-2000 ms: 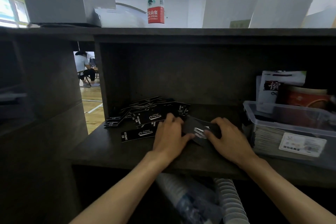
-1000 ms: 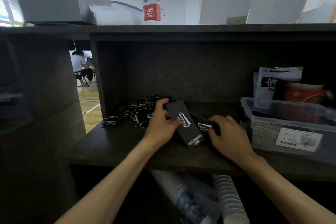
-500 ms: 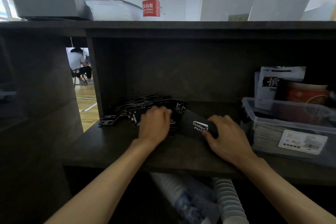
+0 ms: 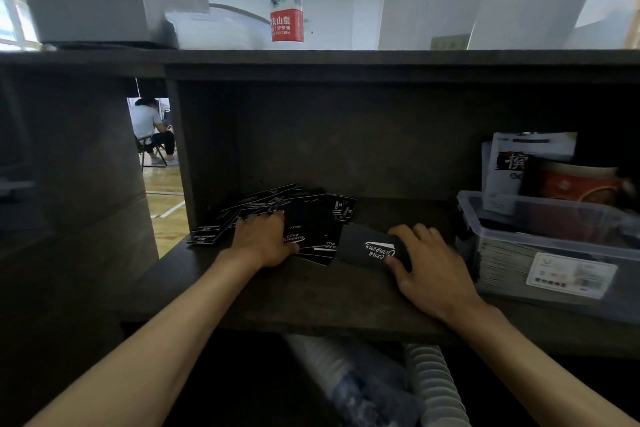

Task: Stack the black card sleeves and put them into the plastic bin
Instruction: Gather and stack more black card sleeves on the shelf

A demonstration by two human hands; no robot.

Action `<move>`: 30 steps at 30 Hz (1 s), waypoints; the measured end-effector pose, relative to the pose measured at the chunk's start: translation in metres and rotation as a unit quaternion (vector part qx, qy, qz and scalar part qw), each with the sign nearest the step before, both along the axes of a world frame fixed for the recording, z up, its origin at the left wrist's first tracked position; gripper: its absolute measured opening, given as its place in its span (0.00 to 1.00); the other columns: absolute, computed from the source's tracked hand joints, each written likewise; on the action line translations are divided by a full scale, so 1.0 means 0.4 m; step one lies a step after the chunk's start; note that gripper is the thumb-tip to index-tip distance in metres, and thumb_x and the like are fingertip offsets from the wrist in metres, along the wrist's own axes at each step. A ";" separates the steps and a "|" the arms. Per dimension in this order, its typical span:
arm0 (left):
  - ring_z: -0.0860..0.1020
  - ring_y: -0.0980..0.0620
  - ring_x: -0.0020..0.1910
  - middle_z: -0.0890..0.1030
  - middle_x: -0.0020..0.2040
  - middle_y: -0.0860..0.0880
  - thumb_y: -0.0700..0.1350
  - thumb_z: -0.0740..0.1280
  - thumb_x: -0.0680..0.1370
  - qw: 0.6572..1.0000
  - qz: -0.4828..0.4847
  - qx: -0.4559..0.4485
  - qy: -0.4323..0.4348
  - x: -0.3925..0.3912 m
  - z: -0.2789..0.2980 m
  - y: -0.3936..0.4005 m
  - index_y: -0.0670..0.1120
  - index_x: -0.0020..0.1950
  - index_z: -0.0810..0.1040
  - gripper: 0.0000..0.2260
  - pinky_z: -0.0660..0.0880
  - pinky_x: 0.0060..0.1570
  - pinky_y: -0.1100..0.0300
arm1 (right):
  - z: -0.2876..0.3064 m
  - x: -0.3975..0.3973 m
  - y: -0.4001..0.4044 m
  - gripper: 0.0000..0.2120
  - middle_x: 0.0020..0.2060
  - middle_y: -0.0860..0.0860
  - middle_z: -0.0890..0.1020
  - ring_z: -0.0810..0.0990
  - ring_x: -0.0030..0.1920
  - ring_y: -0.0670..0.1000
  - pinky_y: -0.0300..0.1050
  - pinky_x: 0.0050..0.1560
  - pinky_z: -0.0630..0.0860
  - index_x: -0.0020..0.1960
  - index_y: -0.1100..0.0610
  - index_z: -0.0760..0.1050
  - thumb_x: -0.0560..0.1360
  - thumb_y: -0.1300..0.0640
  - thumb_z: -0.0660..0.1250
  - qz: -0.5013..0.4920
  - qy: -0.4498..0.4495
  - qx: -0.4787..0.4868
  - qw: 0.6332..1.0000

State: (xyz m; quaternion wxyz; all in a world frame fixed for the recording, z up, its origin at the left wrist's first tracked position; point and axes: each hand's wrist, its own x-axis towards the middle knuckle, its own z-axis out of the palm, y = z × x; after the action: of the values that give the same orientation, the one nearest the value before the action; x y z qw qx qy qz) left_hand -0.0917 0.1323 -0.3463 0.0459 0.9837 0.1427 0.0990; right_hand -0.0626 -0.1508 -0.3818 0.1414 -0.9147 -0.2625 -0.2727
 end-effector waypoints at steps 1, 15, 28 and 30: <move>0.70 0.43 0.68 0.73 0.68 0.46 0.63 0.69 0.73 1.000 0.006 -0.003 0.010 0.000 0.008 0.002 0.50 0.70 0.70 0.30 0.65 0.67 0.47 | 0.001 -0.001 0.000 0.17 0.51 0.45 0.72 0.71 0.52 0.47 0.45 0.44 0.72 0.62 0.42 0.65 0.76 0.42 0.64 0.004 0.007 0.008 1.000; 0.84 0.58 0.44 0.80 0.52 0.49 0.35 0.73 0.73 0.791 -0.183 -0.533 -0.238 -0.038 -0.020 -0.159 0.56 0.74 0.57 0.38 0.79 0.42 0.66 | 0.009 -0.005 -0.003 0.11 0.51 0.48 0.75 0.73 0.49 0.47 0.45 0.41 0.74 0.59 0.48 0.70 0.79 0.47 0.60 -0.035 0.021 0.057 0.998; 0.76 0.47 0.53 0.78 0.52 0.47 0.57 0.60 0.81 0.956 -0.128 -0.032 -0.263 -0.038 -0.062 -0.171 0.49 0.51 0.81 0.15 0.71 0.56 0.51 | 0.002 0.000 0.000 0.15 0.49 0.46 0.74 0.73 0.50 0.47 0.45 0.43 0.73 0.58 0.48 0.71 0.75 0.42 0.66 0.021 -0.022 0.059 0.998; 0.77 0.46 0.56 0.79 0.55 0.46 0.50 0.61 0.82 0.960 -0.090 -0.058 -0.257 -0.030 -0.045 -0.104 0.49 0.58 0.79 0.11 0.71 0.58 0.49 | 0.003 0.001 0.000 0.14 0.49 0.46 0.74 0.72 0.50 0.48 0.45 0.41 0.72 0.57 0.49 0.71 0.76 0.44 0.66 0.023 -0.033 0.056 0.998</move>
State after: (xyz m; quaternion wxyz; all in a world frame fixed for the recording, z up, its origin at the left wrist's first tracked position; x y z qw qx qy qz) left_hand -0.1036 0.0908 -0.3641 0.1471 0.9295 0.0427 0.3354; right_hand -0.0623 -0.1507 -0.3806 0.1902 -0.8896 -0.2724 -0.3133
